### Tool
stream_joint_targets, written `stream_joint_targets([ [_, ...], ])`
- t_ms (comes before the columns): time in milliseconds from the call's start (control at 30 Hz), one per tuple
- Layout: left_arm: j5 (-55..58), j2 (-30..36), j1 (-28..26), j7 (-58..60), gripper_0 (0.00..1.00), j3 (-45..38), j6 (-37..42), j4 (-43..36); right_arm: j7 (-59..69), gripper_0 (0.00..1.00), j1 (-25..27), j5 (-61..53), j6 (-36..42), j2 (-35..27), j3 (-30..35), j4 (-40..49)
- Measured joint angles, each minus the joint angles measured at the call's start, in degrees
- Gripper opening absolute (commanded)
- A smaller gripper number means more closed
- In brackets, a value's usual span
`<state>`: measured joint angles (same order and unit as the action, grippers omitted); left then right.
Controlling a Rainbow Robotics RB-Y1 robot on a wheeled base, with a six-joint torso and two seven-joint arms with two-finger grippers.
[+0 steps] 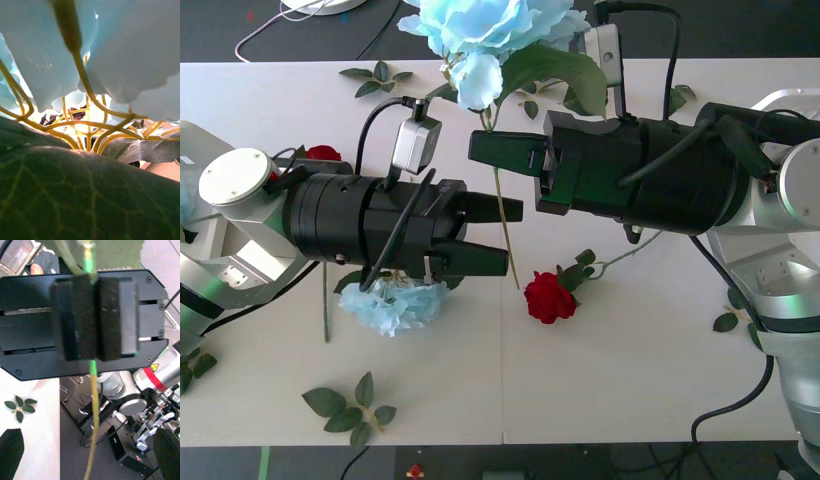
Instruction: Place the red flowers into the right box and the blue flowers into the left box. If a person shows an open palm, hand one flower to the person first, then continue sorting.
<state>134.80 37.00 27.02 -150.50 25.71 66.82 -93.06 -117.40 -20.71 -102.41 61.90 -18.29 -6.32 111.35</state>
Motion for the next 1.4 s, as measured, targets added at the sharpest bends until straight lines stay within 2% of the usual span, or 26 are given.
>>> stream_joint_targets([
  [133, 0.0, 0.0, 0.0, 0.0, 1.0, 0.3, -1.4, 0.0, 0.0, 0.0, 0.0, 0.0, 0.0, 0.0, 0.0, 0.0],
  [167, 0.0, 0.0, 0.0, 0.0, 0.94, 0.5, -1.6, 0.0, 0.0, 0.0, 0.0, 0.0, 0.0, 0.0, 0.0, 0.0],
  [200, 0.0, 0.0, 0.0, 0.0, 0.69, 0.5, -1.7, 0.0, 0.0, 0.0, 0.0, 0.0, 0.0, 0.0, 0.0, 0.0],
  [233, 0.0, 0.0, 0.0, 0.0, 0.36, 0.6, -1.8, 0.0, 0.0, 0.0, 0.0, 0.0, 0.0, 0.0, 0.0, 0.0],
  [300, 0.0, 0.0, 0.0, 0.0, 0.0, 0.6, -2.2, 0.0, 0.0, 0.0, 0.0, 0.0, 0.0, 0.0, 0.0, 0.0],
  [633, -0.3, 0.2, 0.4, 0.0, 0.0, 3.9, -9.1, 0.0, 0.0, 0.0, 0.0, 0.0, 0.0, 0.0, 0.0, 0.0],
  [1100, -0.1, 1.5, 0.5, 0.0, 0.0, 4.7, -9.4, -0.2, 0.0, 0.0, 0.0, 0.0, -0.2, 0.0, 0.0, 0.0],
  [1133, 0.0, 1.5, 0.5, 0.0, 0.0, 4.7, -9.5, -0.2, 0.0, 0.12, 0.0, 0.0, -0.2, 0.0, 0.0, 0.0],
  [1167, 0.0, 1.6, 0.5, 0.0, 0.0, 4.7, -9.5, -0.2, 0.0, 0.53, 0.0, 0.0, -0.3, 0.0, 0.0, 0.0],
  [1200, 0.1, 1.6, 0.5, 0.0, 0.0, 4.7, -9.5, -0.2, 0.0, 0.71, 0.0, 0.0, -0.3, 0.0, 0.0, 0.0],
  [1233, 0.2, 1.6, 0.5, 0.0, 0.0, 4.7, -9.7, -0.2, 0.0, 0.97, 0.0, 0.0, -0.3, 0.0, 0.0, 0.0],
  [1267, 0.4, 1.6, 0.5, 0.0, 0.0, 4.7, -9.8, -0.2, 0.0, 1.0, 0.0, 0.0, -0.3, 0.0, 0.0, 0.0],
  [1400, 0.7, 1.7, 0.5, 0.0, 0.0, 4.7, -9.9, -0.2, 0.0, 1.0, 0.0, 0.0, -0.6, 0.0, 0.0, 0.0],
])
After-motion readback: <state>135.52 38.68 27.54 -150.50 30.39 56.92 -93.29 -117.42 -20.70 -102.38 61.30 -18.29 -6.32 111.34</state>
